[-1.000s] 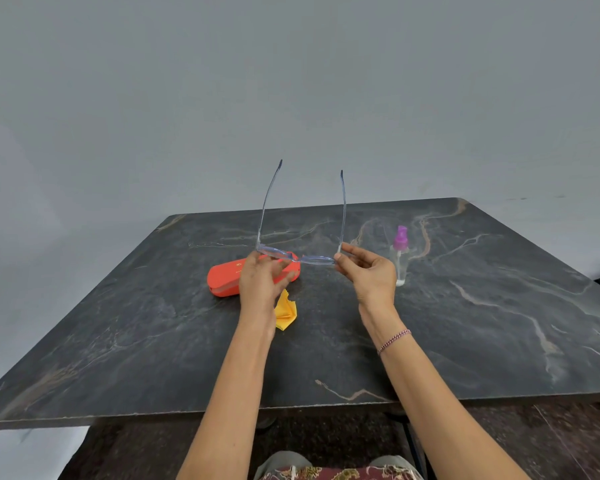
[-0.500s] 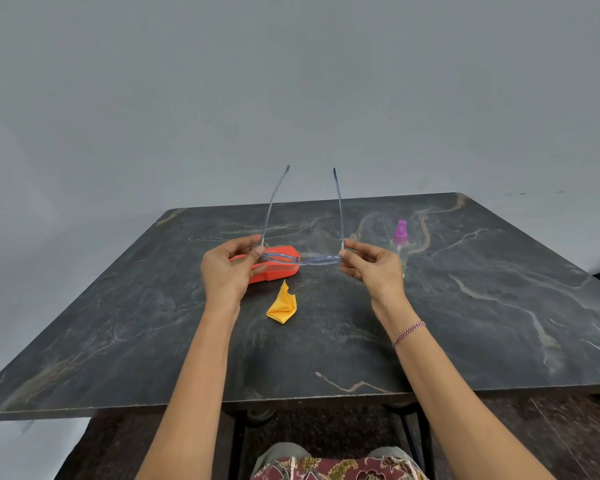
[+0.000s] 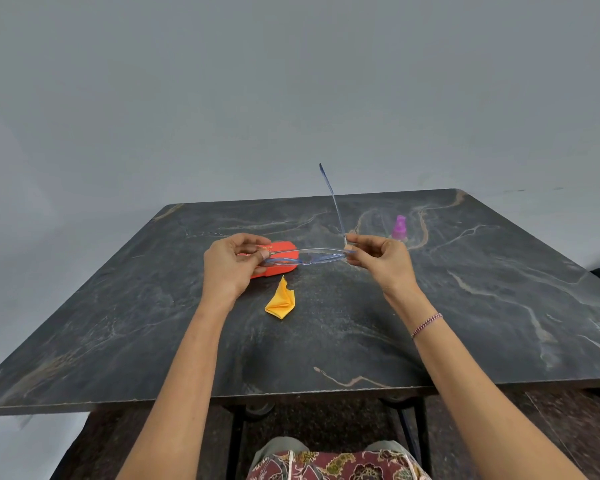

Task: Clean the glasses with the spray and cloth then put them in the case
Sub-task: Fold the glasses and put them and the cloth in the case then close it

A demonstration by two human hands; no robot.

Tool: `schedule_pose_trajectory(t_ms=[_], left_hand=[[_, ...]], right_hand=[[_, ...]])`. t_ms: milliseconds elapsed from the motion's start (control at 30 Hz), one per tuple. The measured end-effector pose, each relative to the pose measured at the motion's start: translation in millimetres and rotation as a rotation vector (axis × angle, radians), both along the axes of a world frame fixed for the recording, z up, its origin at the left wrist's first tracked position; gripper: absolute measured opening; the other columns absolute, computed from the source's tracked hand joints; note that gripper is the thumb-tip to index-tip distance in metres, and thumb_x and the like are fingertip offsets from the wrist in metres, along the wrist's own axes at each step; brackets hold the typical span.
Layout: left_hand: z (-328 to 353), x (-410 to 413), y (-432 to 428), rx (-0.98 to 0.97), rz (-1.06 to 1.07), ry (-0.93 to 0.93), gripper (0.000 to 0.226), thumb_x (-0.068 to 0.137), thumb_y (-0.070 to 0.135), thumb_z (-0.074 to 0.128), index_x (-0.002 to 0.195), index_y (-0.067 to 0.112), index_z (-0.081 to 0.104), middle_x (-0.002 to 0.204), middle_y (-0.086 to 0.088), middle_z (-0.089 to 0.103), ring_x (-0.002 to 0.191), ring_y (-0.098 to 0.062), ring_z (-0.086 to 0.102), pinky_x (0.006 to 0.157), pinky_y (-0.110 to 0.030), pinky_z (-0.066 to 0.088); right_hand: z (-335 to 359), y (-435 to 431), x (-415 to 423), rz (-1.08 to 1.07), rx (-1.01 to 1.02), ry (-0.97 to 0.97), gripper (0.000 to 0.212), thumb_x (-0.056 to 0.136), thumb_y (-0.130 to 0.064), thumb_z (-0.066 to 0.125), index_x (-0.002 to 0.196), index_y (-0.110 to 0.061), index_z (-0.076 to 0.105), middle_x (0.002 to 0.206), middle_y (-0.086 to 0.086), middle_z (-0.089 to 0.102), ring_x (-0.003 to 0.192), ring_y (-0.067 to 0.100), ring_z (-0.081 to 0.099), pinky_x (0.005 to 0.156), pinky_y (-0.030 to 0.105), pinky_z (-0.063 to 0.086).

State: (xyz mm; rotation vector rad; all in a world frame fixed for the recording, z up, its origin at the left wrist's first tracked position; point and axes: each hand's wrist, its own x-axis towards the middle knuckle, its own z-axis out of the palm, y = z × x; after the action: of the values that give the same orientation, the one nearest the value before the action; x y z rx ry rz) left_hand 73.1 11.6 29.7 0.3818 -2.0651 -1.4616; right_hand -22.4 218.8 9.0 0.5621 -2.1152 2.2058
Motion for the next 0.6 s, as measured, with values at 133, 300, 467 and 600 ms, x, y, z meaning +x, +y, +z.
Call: schedule_pose_trajectory(t_ms=[133,300,467,600], left_hand=[[0.8,-0.2,4.8,0.103,0.033,0.014,0.02,0.078,0.001,0.072,0.078,0.018,0.061,0.078,-0.006,0.069,0.073,-0.014,0.068,0.056,-0.019,0.057],[-1.0,-3.0,13.3,0.209,0.064,0.029,0.023,0.074,-0.003,0.074,0.075,0.013,0.056,0.072,-0.007,0.066,0.062,-0.011,0.066,0.051,-0.018,0.055],[-5.2,-8.4,23.7,0.279,0.052,-0.019,0.02,0.074,-0.005,0.073,0.071,0.009,0.058,0.069,-0.008,0.065,0.059,-0.015,0.068,0.051,-0.018,0.055],[-12.3,-13.7,36.2,0.216,-0.005,-0.129,0.019,0.076,-0.009,0.07,0.069,0.007,0.061,0.066,-0.01,0.065,0.044,-0.007,0.064,0.044,-0.014,0.05]], right_hand=[[0.2,6.2,0.0,0.007,0.103,0.082,0.022,0.08,-0.001,0.069,0.096,-0.015,0.069,0.089,-0.004,0.07,0.08,0.009,0.066,0.077,0.02,0.056],[-2.7,14.5,1.6,-0.045,0.271,0.171,0.016,0.084,-0.003,0.066,0.094,-0.014,0.073,0.087,-0.008,0.07,0.08,0.003,0.066,0.077,0.014,0.053],[-8.9,27.9,2.0,-0.049,0.205,0.032,0.021,0.083,0.0,0.065,0.083,-0.02,0.071,0.086,-0.002,0.071,0.07,0.004,0.068,0.073,0.015,0.055],[-12.1,48.1,1.3,-0.091,0.137,-0.116,0.02,0.081,0.011,0.062,0.078,-0.008,0.071,0.074,0.005,0.07,0.064,0.012,0.067,0.065,0.018,0.057]])
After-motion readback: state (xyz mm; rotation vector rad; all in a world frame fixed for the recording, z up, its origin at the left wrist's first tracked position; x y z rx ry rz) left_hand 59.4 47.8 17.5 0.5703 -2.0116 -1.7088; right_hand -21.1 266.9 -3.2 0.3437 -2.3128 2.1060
